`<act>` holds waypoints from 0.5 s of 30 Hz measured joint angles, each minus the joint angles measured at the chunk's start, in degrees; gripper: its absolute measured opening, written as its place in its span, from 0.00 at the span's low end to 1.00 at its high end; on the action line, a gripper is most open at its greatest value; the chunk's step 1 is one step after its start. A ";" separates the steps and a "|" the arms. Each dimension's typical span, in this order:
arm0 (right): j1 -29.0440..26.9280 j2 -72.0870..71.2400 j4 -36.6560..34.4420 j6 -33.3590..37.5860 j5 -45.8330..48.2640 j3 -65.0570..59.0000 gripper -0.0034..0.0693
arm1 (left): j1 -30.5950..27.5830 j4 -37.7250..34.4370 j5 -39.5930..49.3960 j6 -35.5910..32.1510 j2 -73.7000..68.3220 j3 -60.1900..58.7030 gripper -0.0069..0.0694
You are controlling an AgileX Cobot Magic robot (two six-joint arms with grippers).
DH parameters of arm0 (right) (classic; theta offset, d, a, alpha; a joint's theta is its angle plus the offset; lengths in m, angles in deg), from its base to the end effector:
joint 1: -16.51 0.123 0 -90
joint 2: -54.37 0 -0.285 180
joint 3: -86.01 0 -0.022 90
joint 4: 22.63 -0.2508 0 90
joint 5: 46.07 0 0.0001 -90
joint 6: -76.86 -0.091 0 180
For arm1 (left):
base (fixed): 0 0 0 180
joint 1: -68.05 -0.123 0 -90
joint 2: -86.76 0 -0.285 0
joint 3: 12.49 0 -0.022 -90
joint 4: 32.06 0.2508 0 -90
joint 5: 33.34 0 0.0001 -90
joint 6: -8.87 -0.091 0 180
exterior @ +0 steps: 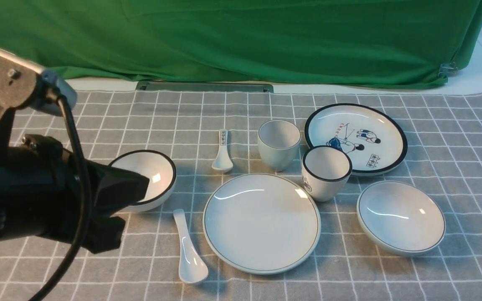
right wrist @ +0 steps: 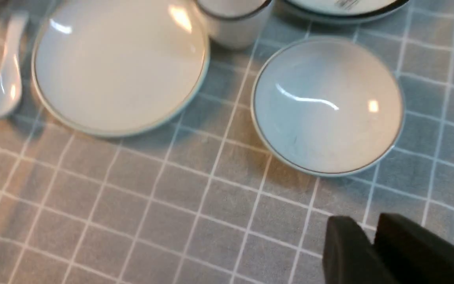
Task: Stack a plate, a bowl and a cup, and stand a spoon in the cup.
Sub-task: Use the right arm to grab a blue rice bowl
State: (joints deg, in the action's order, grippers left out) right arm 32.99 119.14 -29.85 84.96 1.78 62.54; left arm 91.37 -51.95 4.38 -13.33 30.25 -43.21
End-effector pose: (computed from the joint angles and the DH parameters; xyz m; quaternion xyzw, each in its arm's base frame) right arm 0.1813 0.0625 0.3454 -0.1758 0.9091 0.0862 0.3678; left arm 0.1454 -0.0834 0.3459 0.2712 0.8334 -0.1613 0.4536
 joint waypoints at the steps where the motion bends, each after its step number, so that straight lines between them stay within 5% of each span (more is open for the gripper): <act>1: 0.38 2.65 0.09 0.39 0.28 1.57 0.25 | 0.00 0.10 0.13 -0.07 0.75 0.00 0.11; 9: 4.03 18.75 0.63 0.88 0.19 6.91 0.30 | 0.00 0.65 2.37 -0.07 8.27 0.00 0.11; 13: 6.02 25.44 1.78 1.33 -2.37 7.12 0.51 | 0.00 0.65 3.14 -0.07 10.53 0.00 0.11; 15: 7.57 30.55 2.16 2.62 -5.41 7.16 0.69 | 0.00 0.65 3.30 -0.07 11.23 0.00 0.11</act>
State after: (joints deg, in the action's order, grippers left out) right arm 40.56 149.69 -27.70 87.58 -3.64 69.70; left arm 91.37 -51.31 7.69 -13.40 41.47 -43.21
